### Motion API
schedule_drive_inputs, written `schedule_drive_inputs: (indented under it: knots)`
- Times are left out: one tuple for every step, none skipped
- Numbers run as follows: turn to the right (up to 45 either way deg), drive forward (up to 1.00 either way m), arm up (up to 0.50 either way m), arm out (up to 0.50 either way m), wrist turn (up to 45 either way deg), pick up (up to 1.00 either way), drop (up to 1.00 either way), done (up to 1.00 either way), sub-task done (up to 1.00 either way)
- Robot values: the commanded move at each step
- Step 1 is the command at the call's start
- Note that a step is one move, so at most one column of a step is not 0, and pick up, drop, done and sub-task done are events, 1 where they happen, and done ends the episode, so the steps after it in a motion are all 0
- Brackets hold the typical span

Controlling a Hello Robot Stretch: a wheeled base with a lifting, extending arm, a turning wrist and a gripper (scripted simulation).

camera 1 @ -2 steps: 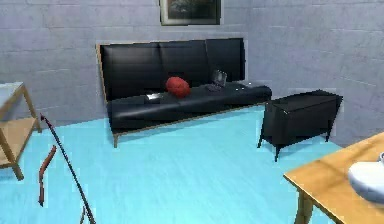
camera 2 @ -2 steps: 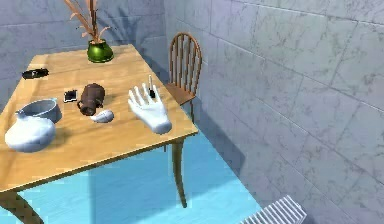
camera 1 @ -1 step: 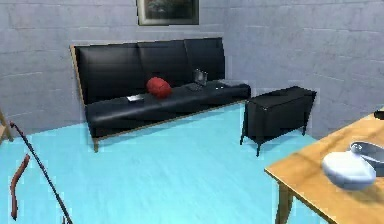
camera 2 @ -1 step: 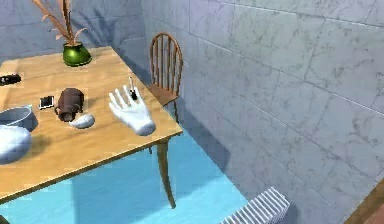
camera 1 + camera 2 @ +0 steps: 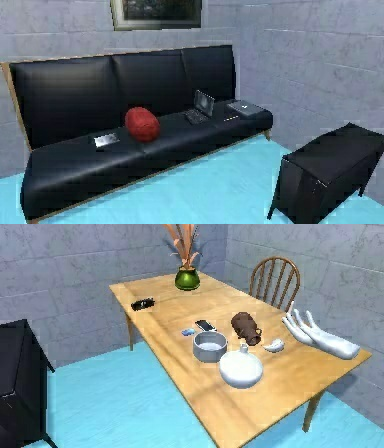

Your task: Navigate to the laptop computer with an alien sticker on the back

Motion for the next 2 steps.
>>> schedule_drive_inputs:
  knots:
    - [3.0, 0.00, 0.00, 0.00, 0.0, 0.00, 0.00, 0.00, 0.00]
    - [0.0, 0.95, 0.00, 0.00, 0.0, 0.00, 0.00, 0.00, 0.00]
